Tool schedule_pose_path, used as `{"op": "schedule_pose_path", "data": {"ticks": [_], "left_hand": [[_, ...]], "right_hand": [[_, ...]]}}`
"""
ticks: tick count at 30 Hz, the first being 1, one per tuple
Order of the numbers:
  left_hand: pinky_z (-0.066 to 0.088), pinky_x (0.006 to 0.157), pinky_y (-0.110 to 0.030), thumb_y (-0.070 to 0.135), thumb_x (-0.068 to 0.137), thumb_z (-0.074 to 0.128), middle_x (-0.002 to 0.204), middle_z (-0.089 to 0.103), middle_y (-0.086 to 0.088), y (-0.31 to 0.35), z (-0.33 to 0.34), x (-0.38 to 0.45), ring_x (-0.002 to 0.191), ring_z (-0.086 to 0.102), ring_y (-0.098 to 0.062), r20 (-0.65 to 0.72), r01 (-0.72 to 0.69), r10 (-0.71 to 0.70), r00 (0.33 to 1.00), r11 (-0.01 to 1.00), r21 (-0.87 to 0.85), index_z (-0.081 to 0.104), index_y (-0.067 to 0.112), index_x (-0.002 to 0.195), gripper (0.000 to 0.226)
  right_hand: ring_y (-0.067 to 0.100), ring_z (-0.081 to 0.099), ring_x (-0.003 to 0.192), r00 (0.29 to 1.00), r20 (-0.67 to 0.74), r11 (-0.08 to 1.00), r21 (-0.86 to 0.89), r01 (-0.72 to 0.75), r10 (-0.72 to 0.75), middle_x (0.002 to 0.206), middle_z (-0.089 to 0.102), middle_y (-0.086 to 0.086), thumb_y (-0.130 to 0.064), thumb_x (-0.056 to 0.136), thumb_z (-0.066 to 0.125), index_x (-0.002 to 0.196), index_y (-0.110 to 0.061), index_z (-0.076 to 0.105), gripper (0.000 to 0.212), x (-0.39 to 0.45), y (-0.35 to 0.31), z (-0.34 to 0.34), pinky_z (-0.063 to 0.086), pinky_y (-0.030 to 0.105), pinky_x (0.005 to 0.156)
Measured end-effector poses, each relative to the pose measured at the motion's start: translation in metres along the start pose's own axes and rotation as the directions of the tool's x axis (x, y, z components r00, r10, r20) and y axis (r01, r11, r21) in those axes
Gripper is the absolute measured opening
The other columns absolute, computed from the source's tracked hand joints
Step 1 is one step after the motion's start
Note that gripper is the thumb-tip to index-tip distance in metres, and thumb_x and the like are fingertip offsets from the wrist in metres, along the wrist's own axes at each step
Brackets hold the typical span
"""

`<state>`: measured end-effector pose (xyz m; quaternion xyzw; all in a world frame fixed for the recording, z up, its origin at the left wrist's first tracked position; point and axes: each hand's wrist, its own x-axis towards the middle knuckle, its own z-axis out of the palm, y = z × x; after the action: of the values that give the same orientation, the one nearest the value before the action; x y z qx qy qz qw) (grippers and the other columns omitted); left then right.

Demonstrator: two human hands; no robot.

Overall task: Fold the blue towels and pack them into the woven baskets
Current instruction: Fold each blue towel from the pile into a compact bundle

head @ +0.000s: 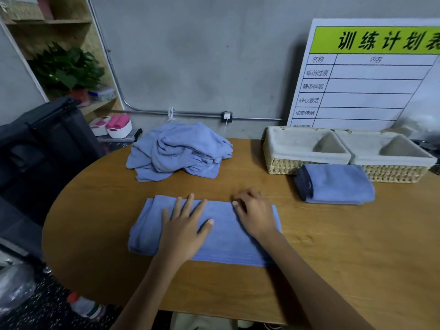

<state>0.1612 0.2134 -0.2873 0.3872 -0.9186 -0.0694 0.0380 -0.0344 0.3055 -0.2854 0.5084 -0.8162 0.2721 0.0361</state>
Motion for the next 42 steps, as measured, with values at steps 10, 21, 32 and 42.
{"op": "schedule_pose_path", "data": {"ticks": [10,21,32,42], "left_hand": [[0.013,0.115,-0.068,0.08,0.074,-0.008,0.169,0.003,0.002,0.003,0.002,-0.009,0.154,0.005,-0.034,-0.007,0.083,-0.082,0.997,0.989,0.125,0.013,0.044,0.157,0.093],[0.047,0.079,-0.041,0.062,0.087,0.047,0.098,0.048,0.013,0.129,-0.001,-0.041,0.093,0.052,-0.014,-0.226,-0.416,0.39,0.893,0.905,-0.084,0.056,0.032,0.09,0.031],[0.04,0.06,-0.034,0.046,0.075,0.057,0.074,0.042,0.011,0.174,0.017,-0.052,0.072,0.047,-0.014,-0.336,-0.436,0.399,0.853,0.899,-0.037,0.028,0.029,0.079,0.034],[0.048,0.067,-0.035,0.021,0.084,0.047,0.084,0.054,0.01,0.173,0.02,-0.055,0.076,0.055,-0.012,-0.332,-0.482,0.407,0.851,0.856,-0.188,0.06,0.025,0.091,0.016]], "right_hand": [[0.029,0.051,0.102,0.995,0.009,0.99,-0.1,-0.098,0.1,0.109,0.054,0.003,-0.04,0.1,0.05,0.109,-0.025,0.066,0.023,-0.011,0.066,-0.036,0.044,0.042,0.083],[0.009,0.054,0.09,0.995,0.063,0.98,0.183,-0.083,0.073,0.085,0.048,-0.018,-0.052,0.091,0.062,0.089,-0.029,0.069,0.024,-0.024,0.09,-0.061,0.036,0.03,0.072],[0.01,0.056,0.076,0.972,0.236,0.924,0.37,-0.096,0.006,0.084,0.063,-0.01,-0.031,0.093,0.065,0.083,-0.024,0.054,0.017,-0.015,0.101,-0.075,0.044,0.037,0.073],[0.008,0.06,0.084,0.994,0.098,0.771,0.636,-0.032,-0.039,0.084,0.063,-0.01,-0.002,0.089,0.067,0.09,-0.017,0.062,0.015,-0.027,0.11,-0.072,0.048,0.031,0.081]]}}
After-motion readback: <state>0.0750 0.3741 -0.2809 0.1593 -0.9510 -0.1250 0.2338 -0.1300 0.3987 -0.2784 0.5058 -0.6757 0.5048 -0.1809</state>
